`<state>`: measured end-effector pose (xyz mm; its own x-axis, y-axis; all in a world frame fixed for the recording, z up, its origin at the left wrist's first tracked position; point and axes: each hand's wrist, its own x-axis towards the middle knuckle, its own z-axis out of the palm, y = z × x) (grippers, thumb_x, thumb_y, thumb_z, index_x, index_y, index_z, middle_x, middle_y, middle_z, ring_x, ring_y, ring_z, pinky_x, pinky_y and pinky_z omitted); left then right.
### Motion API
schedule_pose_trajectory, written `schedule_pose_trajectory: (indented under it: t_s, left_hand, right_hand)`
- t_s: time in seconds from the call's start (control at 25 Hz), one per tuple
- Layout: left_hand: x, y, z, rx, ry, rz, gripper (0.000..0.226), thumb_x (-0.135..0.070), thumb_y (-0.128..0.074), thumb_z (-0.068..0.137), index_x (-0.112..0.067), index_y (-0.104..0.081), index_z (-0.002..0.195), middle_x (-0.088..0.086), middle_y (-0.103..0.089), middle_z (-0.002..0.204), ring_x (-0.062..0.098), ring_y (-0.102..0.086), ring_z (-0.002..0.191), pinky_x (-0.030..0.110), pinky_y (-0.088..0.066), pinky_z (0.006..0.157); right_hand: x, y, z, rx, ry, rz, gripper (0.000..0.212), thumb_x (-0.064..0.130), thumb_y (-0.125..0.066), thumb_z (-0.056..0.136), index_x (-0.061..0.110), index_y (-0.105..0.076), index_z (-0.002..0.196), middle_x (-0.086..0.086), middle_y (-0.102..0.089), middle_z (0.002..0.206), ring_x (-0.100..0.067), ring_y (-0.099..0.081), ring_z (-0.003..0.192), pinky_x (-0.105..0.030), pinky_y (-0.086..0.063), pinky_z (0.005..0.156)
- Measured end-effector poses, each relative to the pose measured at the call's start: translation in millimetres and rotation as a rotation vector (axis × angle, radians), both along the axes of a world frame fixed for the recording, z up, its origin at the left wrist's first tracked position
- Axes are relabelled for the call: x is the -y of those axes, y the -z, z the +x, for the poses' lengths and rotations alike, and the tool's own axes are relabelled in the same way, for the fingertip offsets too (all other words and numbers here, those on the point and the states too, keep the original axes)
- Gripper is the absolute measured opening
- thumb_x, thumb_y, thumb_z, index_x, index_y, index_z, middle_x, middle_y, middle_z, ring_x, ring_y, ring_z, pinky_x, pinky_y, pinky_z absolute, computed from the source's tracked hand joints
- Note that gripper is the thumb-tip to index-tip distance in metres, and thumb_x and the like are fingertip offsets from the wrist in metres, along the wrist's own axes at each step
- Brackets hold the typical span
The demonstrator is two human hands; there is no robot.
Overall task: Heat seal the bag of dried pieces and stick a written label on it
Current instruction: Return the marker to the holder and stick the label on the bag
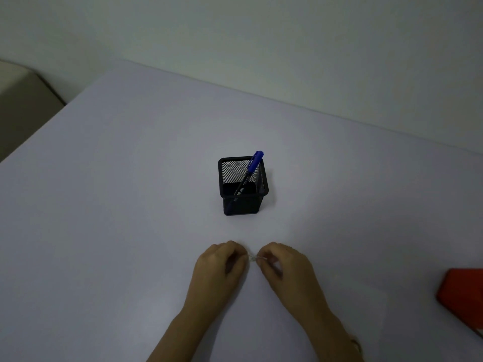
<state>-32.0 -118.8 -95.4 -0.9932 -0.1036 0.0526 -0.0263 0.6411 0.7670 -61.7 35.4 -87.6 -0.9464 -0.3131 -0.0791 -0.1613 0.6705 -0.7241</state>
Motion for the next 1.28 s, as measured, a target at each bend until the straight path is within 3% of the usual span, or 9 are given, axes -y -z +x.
schedule_pose_trajectory:
  t_s: [0.12,0.24,0.32,0.44,0.56,0.68,0.92,1.28]
  left_hand:
    - [1,-16,0,0.085,-0.047,0.251,0.018,-0.01,-0.066,0.081,-0.027,-0.065,0.076,-0.012,-0.069,0.078,0.005,-0.062,0.078,0.009,-0.048,0.069]
    - [-3,-31,-3,0.065,-0.077,0.391,0.013,-0.01,-0.067,0.08,-0.023,-0.067,0.08,-0.015,-0.068,0.089,0.006,-0.063,0.082,0.013,-0.049,0.071]
    - [-7,-39,-3,-0.038,-0.035,0.321,0.003,-0.017,-0.066,0.08,-0.019,-0.067,0.081,-0.014,-0.068,0.084,0.003,-0.061,0.083,0.009,-0.047,0.071]
    - [-11,-40,-1,-0.286,0.066,0.013,0.019,-0.027,-0.058,0.081,-0.012,-0.069,0.085,-0.004,-0.065,0.084,0.0,-0.054,0.081,0.006,-0.044,0.073]
    - [-16,-38,4,-0.396,0.092,-0.063,0.027,-0.032,-0.05,0.09,-0.011,-0.067,0.087,0.004,-0.068,0.086,0.006,-0.054,0.084,0.01,-0.043,0.078]
    - [-17,-41,7,-0.376,0.103,-0.067,0.038,-0.038,-0.043,0.093,-0.01,-0.068,0.087,0.004,-0.071,0.088,0.008,-0.057,0.085,0.013,-0.045,0.079]
    - [-10,-38,10,-0.277,0.079,-0.105,0.025,-0.031,-0.051,0.085,-0.011,-0.067,0.083,0.0,-0.068,0.08,0.006,-0.054,0.075,0.016,-0.046,0.07]
    - [-6,-26,26,-0.192,0.084,-0.154,0.023,-0.031,-0.05,0.084,-0.014,-0.065,0.085,-0.003,-0.069,0.079,0.007,-0.059,0.071,0.019,-0.047,0.065]
  right_hand:
    - [-6,-19,5,0.12,0.108,-0.221,0.001,0.02,-0.066,0.082,0.02,-0.065,0.081,0.007,-0.069,0.072,-0.006,-0.063,0.069,-0.015,-0.051,0.065]
    - [-11,-35,6,0.231,0.235,-0.437,0.012,0.013,-0.068,0.079,0.024,-0.068,0.081,0.008,-0.07,0.071,-0.004,-0.062,0.063,-0.014,-0.05,0.061]
    - [-12,-40,5,0.271,0.284,-0.532,0.013,0.011,-0.068,0.079,0.023,-0.069,0.081,0.005,-0.071,0.074,-0.008,-0.064,0.066,-0.017,-0.053,0.063]
    - [-13,-44,3,0.29,0.327,-0.598,0.01,0.01,-0.067,0.079,0.018,-0.069,0.085,0.0,-0.072,0.077,-0.008,-0.066,0.072,-0.019,-0.053,0.066]
    - [-13,-45,5,0.311,0.345,-0.634,0.015,0.008,-0.065,0.081,0.016,-0.067,0.093,-0.001,-0.07,0.082,-0.005,-0.066,0.072,-0.017,-0.053,0.066]
    - [-12,-45,8,0.308,0.315,-0.654,0.022,0.007,-0.064,0.082,0.022,-0.067,0.097,0.003,-0.07,0.079,-0.006,-0.067,0.073,-0.016,-0.053,0.066]
    - [-12,-31,11,0.368,0.154,-0.545,0.02,0.011,-0.063,0.084,0.026,-0.067,0.096,0.002,-0.072,0.085,-0.011,-0.068,0.081,-0.023,-0.054,0.077]
    - [-5,-14,13,0.338,0.039,-0.416,0.017,0.01,-0.06,0.087,0.022,-0.067,0.097,0.007,-0.07,0.097,-0.003,-0.066,0.085,-0.011,-0.05,0.074]
